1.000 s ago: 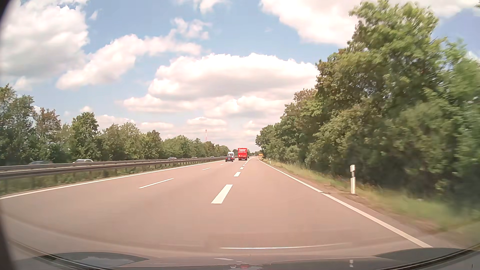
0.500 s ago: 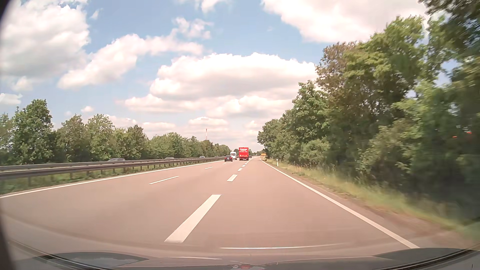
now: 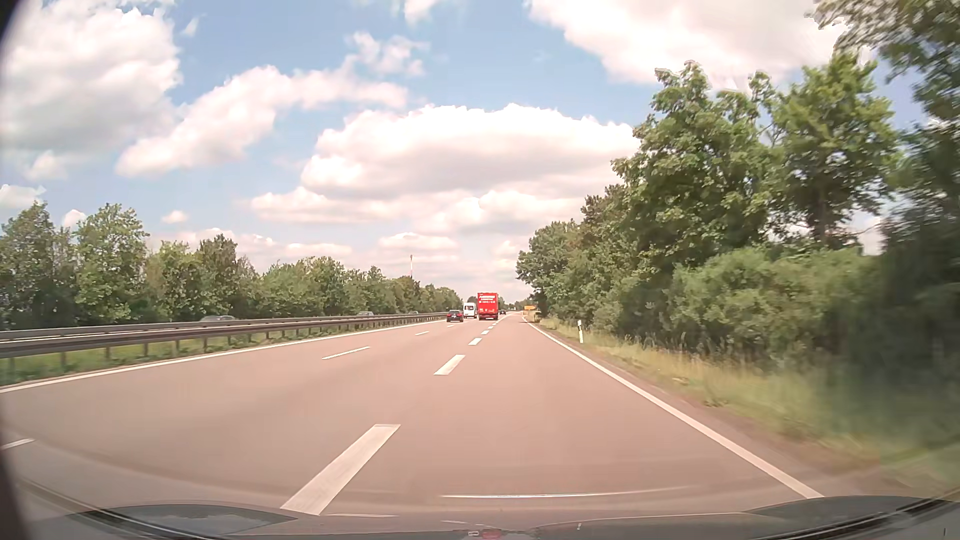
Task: Follow the waypoints while adhering to traffic rules and regulations
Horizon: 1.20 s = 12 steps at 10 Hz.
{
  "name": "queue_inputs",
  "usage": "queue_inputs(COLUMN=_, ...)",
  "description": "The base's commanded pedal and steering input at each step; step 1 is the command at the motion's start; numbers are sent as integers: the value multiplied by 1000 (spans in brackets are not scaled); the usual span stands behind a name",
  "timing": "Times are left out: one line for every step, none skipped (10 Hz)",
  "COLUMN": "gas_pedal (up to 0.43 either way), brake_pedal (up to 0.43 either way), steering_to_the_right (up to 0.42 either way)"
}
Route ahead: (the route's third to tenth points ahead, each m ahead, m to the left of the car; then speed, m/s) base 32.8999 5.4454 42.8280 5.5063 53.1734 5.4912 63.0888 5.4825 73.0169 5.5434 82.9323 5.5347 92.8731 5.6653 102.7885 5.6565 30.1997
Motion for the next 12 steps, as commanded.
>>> queue_inputs(gas_pedal=0, brake_pedal=244, steering_to_the_right=-1)
queue_inputs(gas_pedal=0, brake_pedal=244, steering_to_the_right=-1)
queue_inputs(gas_pedal=0, brake_pedal=244, steering_to_the_right=-1)
queue_inputs(gas_pedal=0, brake_pedal=244, steering_to_the_right=-1)
queue_inputs(gas_pedal=0, brake_pedal=244, steering_to_the_right=-1)
queue_inputs(gas_pedal=0, brake_pedal=244, steering_to_the_right=-1)
queue_inputs(gas_pedal=0, brake_pedal=244, steering_to_the_right=-1)
queue_inputs(gas_pedal=0, brake_pedal=244, steering_to_the_right=-1)
queue_inputs(gas_pedal=0, brake_pedal=250, steering_to_the_right=-1)
queue_inputs(gas_pedal=0, brake_pedal=244, steering_to_the_right=-1)
queue_inputs(gas_pedal=0, brake_pedal=244, steering_to_the_right=-1)
queue_inputs(gas_pedal=0, brake_pedal=244, steering_to_the_right=-1)
